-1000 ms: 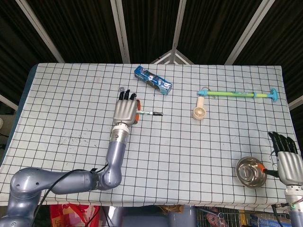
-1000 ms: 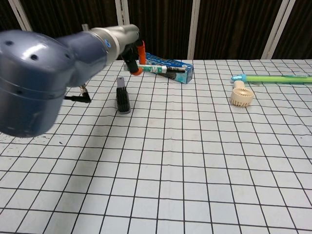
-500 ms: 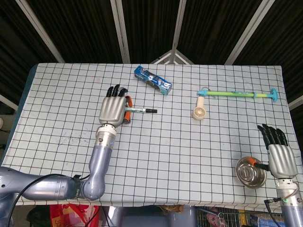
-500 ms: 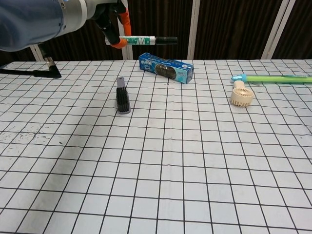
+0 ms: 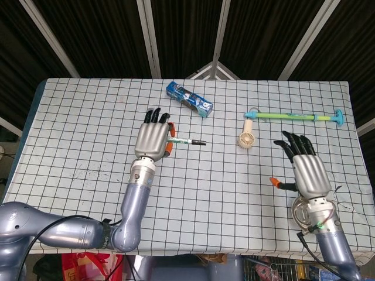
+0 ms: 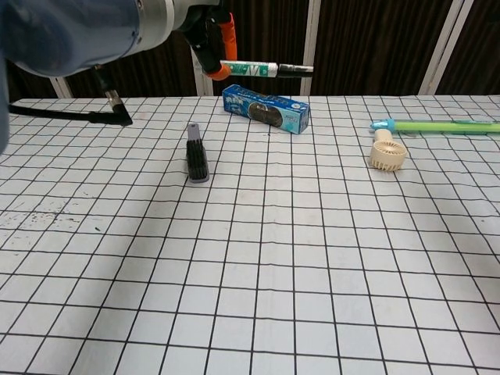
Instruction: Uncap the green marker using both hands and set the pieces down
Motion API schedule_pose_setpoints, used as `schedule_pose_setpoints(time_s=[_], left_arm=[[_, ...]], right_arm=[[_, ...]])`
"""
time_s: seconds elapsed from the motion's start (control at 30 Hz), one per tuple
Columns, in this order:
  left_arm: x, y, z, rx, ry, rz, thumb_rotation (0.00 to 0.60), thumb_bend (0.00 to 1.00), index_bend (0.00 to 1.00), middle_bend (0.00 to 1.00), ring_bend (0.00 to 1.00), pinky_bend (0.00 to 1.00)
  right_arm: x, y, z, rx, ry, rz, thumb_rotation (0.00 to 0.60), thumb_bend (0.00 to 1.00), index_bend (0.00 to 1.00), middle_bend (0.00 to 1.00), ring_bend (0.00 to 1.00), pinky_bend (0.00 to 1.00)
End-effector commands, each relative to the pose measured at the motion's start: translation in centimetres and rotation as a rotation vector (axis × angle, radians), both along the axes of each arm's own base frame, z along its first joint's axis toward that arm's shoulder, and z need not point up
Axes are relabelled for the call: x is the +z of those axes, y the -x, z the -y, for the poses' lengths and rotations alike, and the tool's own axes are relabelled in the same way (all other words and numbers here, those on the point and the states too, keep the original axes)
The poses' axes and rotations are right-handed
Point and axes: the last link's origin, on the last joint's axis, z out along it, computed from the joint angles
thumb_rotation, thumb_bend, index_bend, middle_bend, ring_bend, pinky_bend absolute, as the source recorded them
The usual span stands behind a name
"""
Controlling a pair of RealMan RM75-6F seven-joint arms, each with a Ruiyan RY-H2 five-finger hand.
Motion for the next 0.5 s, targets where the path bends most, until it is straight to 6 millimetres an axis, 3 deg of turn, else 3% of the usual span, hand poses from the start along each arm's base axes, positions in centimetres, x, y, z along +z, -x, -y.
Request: schedule_pose_setpoints(time_s=[0.03,0.23,0.5], left_arm=[[-0.5,-0.4,0.0,-0.007,0.003,0.009,0.6,0.57,0.6,0.16,0.0,0.0],[-1.1,-0.7,-0.1,-0.011,0.006,0.047,0.6,0.57,0.6,0.16,0.0,0.0],[-1.5,-0.6,-0.4,-0.01,0.016,0.104,0.6,0.57,0.6,0.16,0.0,0.0]], right_arm=[[-1.8,-5.4,2.1,0.05,-0.036,0.03,0.6,0.18,0.25,0.08,0.08,0.02],[-4.1,-9.2,4.5,0.039,-0.048,0.045,0.6,0.18,0.28,0.08,0.09,0.02],[-6.3,-11.6,6.1,-0.013,-0.074,0.05,0.6,0.19,0.34,0.08,0.1,0.02]])
